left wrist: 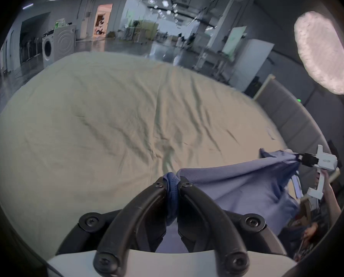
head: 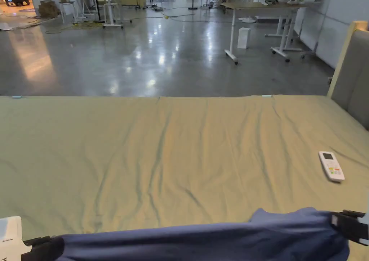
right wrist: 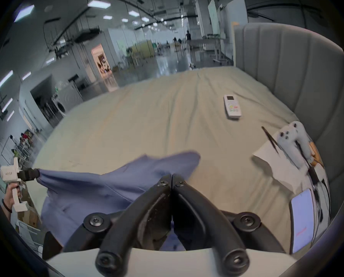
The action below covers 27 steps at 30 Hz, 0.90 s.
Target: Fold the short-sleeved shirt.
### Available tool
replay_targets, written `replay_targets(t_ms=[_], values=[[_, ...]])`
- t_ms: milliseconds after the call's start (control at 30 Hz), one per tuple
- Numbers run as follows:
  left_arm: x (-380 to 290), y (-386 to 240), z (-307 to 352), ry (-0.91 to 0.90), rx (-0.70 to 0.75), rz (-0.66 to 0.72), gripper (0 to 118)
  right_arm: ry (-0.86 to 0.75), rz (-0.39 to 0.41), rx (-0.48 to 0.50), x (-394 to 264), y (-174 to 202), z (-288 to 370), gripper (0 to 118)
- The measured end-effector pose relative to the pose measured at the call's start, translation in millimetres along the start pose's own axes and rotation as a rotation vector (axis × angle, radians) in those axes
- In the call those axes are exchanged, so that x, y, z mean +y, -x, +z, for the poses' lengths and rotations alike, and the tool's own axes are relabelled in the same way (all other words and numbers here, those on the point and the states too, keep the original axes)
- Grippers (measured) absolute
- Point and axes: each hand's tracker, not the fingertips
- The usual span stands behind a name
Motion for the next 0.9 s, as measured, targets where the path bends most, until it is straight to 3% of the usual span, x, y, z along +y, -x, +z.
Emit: replay_targets(t_ms=[133, 233, 367, 500, 533, 567, 633, 733, 900], values=[[-54.4, 11.7, 60.6, 0.006, 0.018, -0.006, 9, -0.029, 0.016, 0.008, -52.9, -3.1, 64.6, 0], [-95.5, 6.1, 69.2, 0.067, 0.029, -0.028, 9, -0.031, 0.006, -0.012, -98.6, -3.0, 86.8, 0], [-137.8, -2.1, 51.2, 0.112, 0.047, -0.061, 9, 0.056, 0.039, -0.087, -153.3, -9.4, 81.3, 0], [-149.9, 5.0, 45.8, 0.09, 0.071, -0.034, 11, 0.099, 0.052, -0.085, -179.5, -16.6, 64.9, 1], [-150.8, 9.4, 46.0, 0.077, 0.062, -0.003, 22, 0.096, 0.079, -0.085, -181.7, -13.3, 65.8, 6], [-150.6, 12.6, 46.8, 0.067, 0.065, 0.025, 41, 0.102, 0.103, -0.084, -182.6, -13.4, 63.9, 20], [-146.8, 11.2, 56.6, 0.047, 0.119, 0.054, 80, 0.089, 0.121, -0.111, -181.4, -13.2, 66.3, 59], [-137.1, 5.6, 90.2, -0.052, 0.131, 0.017, 81, 0.043, 0.117, -0.13, -166.7, 0.2, 98.9, 63], [-115.7, -51.5, 178.9, -0.343, 0.162, -0.105, 81, -0.149, 0.02, -0.082, -162.5, 15.1, 165.9, 64]])
